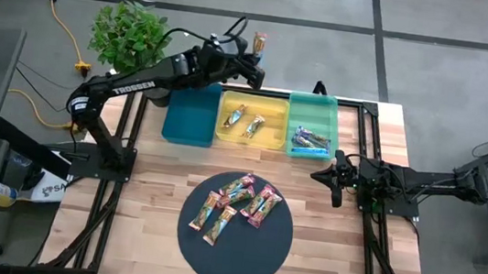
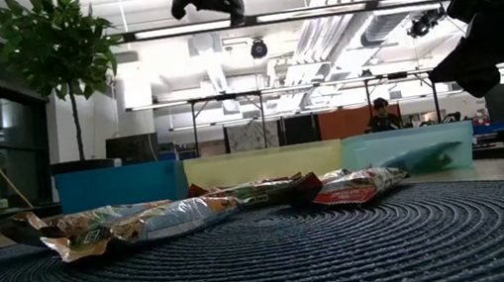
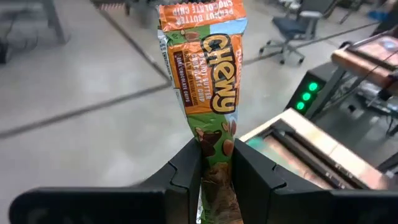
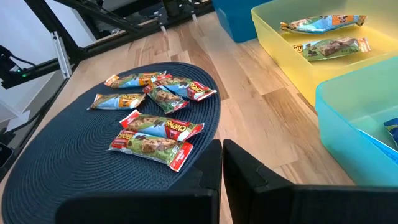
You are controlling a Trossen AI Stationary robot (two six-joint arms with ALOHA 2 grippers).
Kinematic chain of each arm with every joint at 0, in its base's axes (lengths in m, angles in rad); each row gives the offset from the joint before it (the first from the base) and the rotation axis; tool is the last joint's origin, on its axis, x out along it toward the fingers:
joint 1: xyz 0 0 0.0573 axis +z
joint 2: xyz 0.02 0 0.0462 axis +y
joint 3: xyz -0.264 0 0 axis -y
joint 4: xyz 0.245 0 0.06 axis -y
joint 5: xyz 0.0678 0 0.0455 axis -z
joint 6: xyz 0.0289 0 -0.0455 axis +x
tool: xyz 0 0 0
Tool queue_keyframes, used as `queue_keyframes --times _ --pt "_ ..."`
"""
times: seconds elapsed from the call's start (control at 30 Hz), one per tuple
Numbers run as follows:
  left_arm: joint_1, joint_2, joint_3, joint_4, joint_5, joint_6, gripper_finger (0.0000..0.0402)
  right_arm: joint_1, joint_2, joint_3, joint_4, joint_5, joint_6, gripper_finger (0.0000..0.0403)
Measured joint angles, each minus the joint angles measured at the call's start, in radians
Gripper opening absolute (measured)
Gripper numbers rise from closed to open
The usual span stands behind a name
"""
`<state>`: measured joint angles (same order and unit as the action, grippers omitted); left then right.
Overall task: Pick and place Granola Bars by type
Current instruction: Put the yellow granola bar into the yellow bin
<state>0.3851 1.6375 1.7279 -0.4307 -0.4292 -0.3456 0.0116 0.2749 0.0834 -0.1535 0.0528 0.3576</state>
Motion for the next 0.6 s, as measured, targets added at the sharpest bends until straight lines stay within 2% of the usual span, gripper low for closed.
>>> queue_keyframes --times 0.33,0.6 --pt "0.001 0.000 0.019 -0.128 0.003 -0.132 0.0075 0.000 0.000 0.000 0.000 0.000 0.000 0.0000" --pt "0.008 0.109 0.262 -0.427 0.060 -0.214 0.0075 0.000 0.000 0.000 0.000 0.001 0.000 0.0000"
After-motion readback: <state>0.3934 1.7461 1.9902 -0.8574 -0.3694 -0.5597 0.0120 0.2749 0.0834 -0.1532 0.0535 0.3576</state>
